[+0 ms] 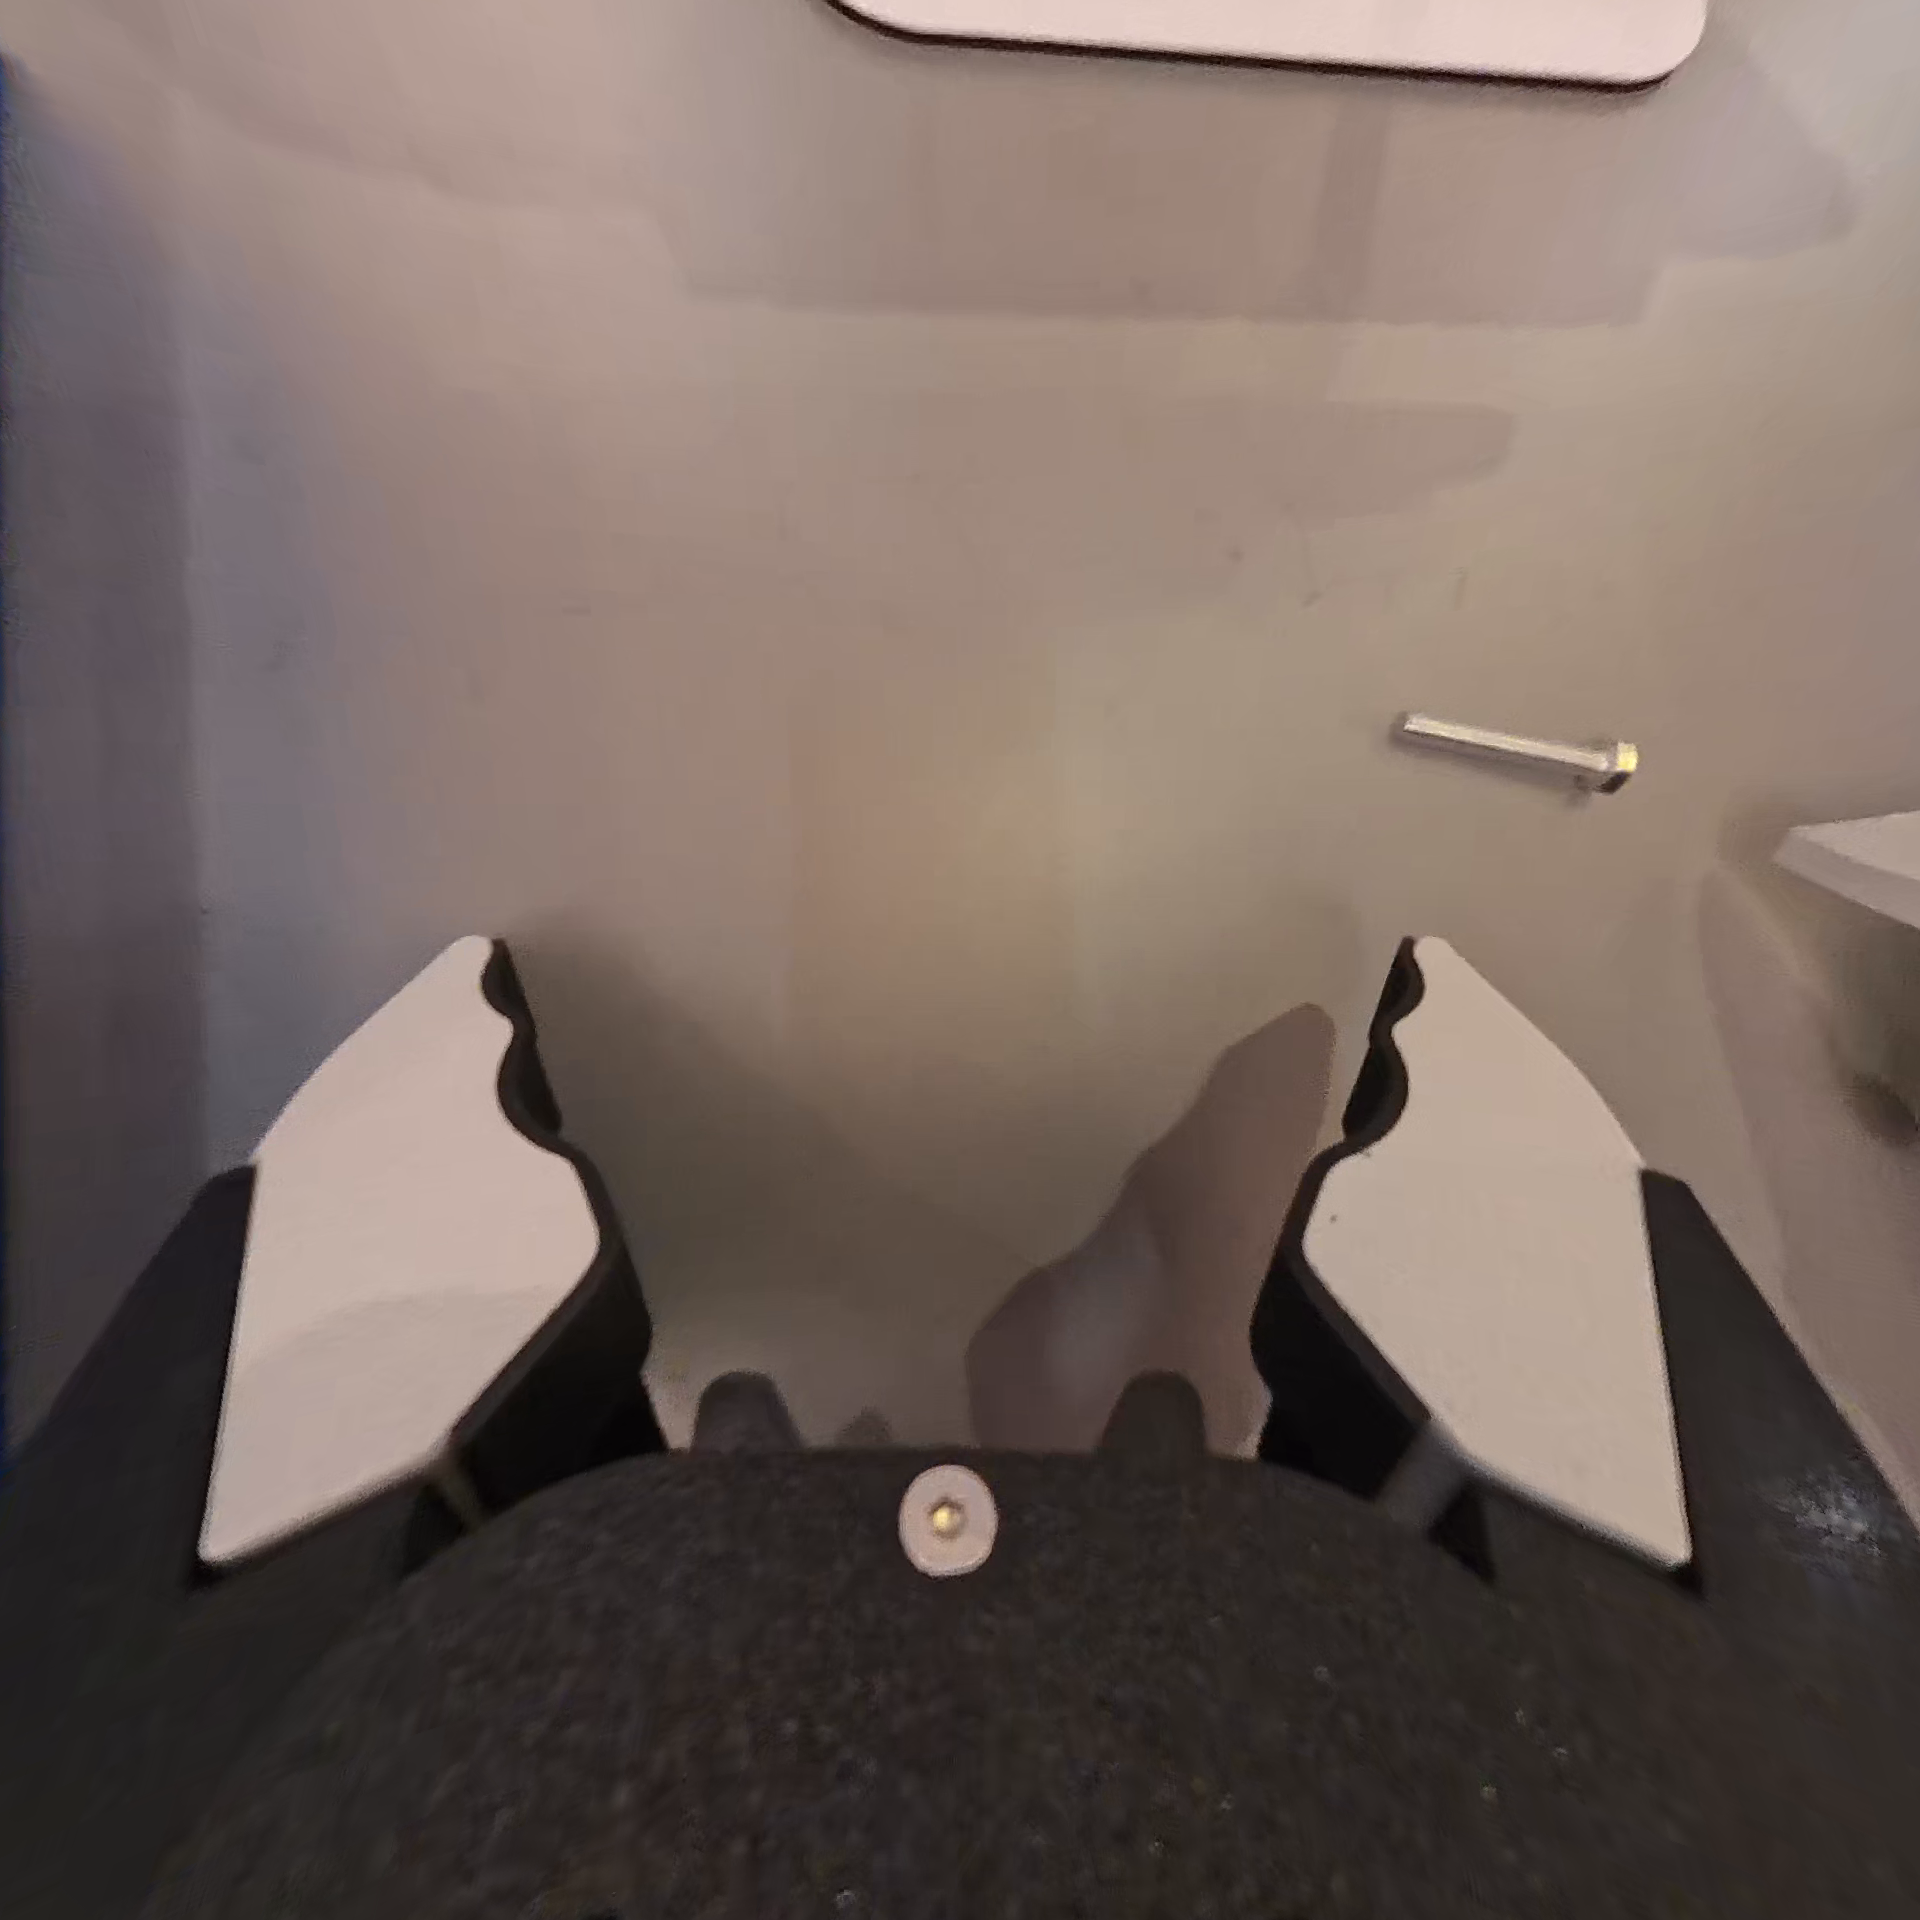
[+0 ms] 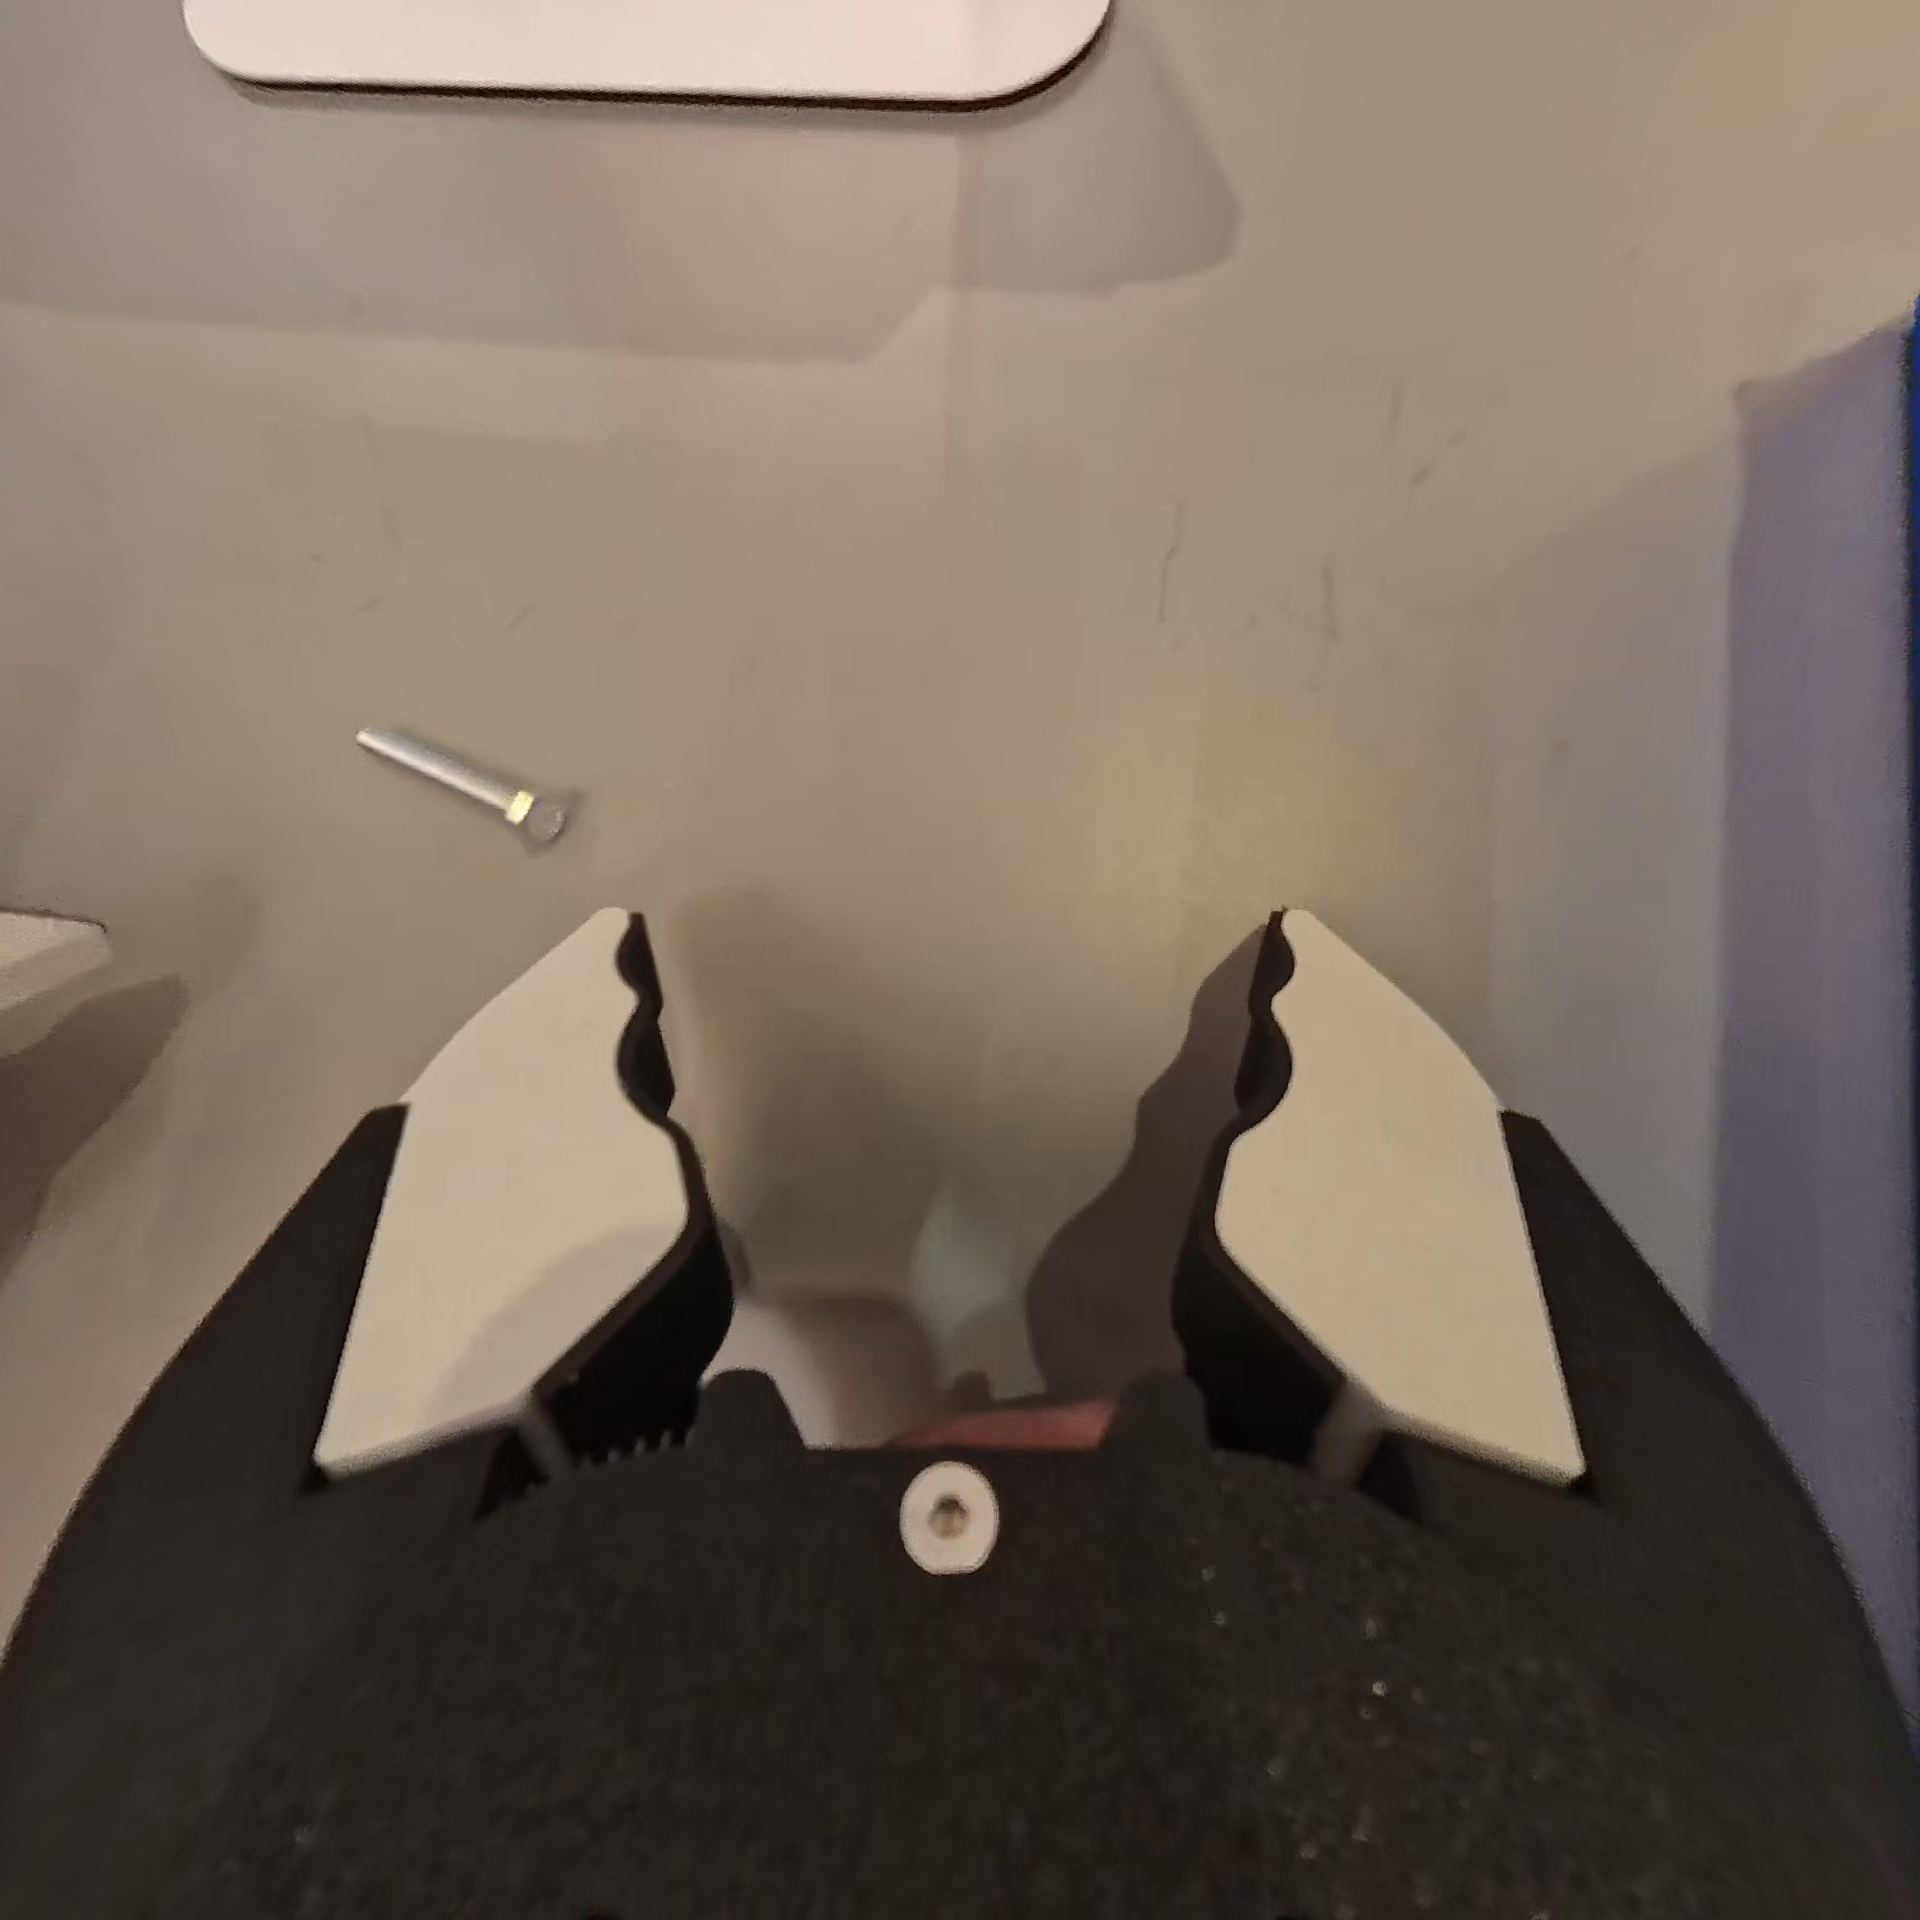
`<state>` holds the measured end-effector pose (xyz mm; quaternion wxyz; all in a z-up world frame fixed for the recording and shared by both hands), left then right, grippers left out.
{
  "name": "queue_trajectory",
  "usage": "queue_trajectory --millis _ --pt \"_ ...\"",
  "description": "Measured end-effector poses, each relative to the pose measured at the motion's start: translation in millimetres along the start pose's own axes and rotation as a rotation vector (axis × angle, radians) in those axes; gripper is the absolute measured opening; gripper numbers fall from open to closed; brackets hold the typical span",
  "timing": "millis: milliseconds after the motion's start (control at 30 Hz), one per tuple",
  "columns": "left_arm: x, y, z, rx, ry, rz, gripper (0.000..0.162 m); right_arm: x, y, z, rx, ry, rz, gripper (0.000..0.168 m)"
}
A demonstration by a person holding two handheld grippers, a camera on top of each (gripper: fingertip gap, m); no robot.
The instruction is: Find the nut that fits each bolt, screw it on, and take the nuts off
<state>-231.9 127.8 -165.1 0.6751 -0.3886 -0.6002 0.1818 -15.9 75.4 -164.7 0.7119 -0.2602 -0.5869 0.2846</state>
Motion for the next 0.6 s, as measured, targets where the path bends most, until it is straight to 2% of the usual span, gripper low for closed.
queue_trajectory --millis 167,267,433,533,600 --pt "-3.7 5.9 0.8 0.116 0.06 0.035 0.141 -0.2 1.0 -0.3 -0.051 0.018 0.001 0.104" --pt "-4.3 5.4 0.0 0.121 0.049 0.022 0.14 -1.8 1.9 -1.8 -0.12 0.01 0.02 0.098" --pt "-4.4 5.3 0.2 0.121 0.048 0.021 0.14 -1.9 2.3 -1.0 -0.133 0.017 0.021 0.098" --pt "-4.5 5.2 0.1 0.121 0.048 0.021 0.141 -3.3 2.4 3.0 -0.127 0.011 0.027 0.102" --pt "-4.6 5.2 0.1 0.12 0.048 0.021 0.141 -5.8 3.3 8.6 -0.094 -0.02 0.044 0.113"
Point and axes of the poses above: each gripper's, where its closed fingertips meet, y out along the fingers, x out of its top, z = x × y across the jaws, the point moved 4 cm from there along -y, back along the fingers, and after that the axes turned 7 degrees about x, right-handed, at the moved point
